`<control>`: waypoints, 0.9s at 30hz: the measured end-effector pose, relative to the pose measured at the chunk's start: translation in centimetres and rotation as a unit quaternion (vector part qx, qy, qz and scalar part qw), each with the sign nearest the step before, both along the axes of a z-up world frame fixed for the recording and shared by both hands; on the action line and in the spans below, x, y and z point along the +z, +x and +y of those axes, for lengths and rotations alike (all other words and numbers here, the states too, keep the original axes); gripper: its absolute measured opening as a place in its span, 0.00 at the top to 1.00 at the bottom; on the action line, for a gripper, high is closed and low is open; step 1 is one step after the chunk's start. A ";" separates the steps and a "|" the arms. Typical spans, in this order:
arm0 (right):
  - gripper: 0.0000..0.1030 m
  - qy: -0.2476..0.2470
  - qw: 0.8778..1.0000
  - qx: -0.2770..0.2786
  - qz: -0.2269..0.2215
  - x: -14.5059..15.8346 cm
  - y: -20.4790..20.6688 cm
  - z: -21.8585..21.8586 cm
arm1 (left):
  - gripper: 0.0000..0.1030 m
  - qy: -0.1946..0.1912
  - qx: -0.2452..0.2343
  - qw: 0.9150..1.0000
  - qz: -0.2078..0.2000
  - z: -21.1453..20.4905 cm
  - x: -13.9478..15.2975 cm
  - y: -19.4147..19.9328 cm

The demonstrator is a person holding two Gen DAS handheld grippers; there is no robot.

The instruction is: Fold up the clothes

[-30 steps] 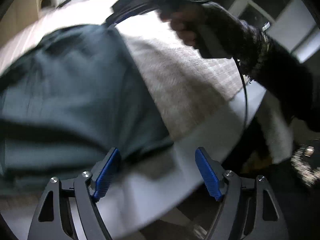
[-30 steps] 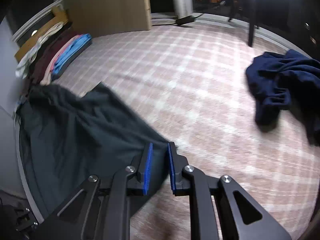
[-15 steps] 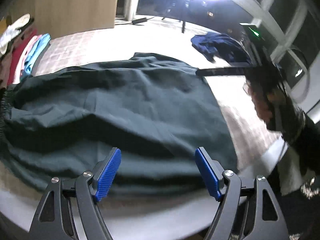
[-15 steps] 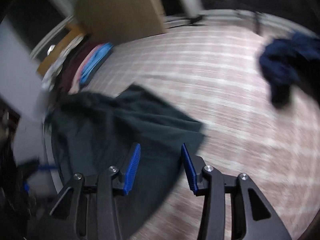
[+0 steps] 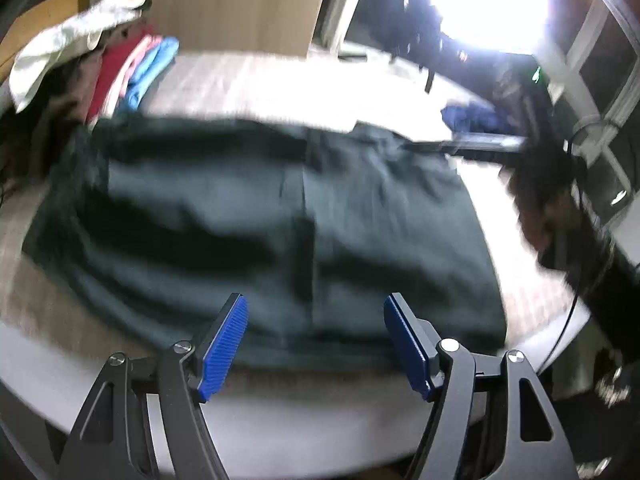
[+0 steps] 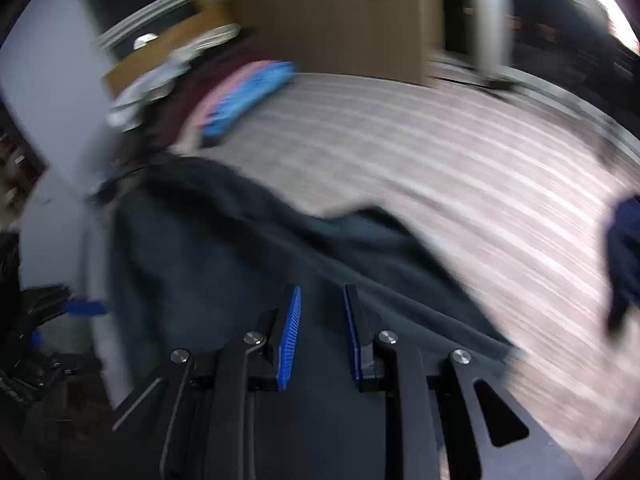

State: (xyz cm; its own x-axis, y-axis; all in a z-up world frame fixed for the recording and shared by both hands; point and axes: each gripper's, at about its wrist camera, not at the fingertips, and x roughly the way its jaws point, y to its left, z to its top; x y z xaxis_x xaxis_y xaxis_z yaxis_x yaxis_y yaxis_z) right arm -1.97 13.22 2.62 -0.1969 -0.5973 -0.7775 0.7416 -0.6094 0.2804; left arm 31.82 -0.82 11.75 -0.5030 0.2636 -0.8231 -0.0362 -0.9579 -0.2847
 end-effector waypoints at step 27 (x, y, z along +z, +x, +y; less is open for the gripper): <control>0.68 0.009 0.985 -0.169 -0.044 0.4 -1.6 14.2 | 0.28 0.007 -0.108 0.994 0.017 7.6 2.7 2.0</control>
State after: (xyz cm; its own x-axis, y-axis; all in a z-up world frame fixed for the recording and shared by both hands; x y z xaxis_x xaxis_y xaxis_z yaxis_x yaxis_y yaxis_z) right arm -3.60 27.43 3.03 -0.3139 -0.4949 -0.8103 0.4693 -0.8227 0.3206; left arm 33.86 6.80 14.45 -0.4599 0.3797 -0.8027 -0.2510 -0.9227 -0.2927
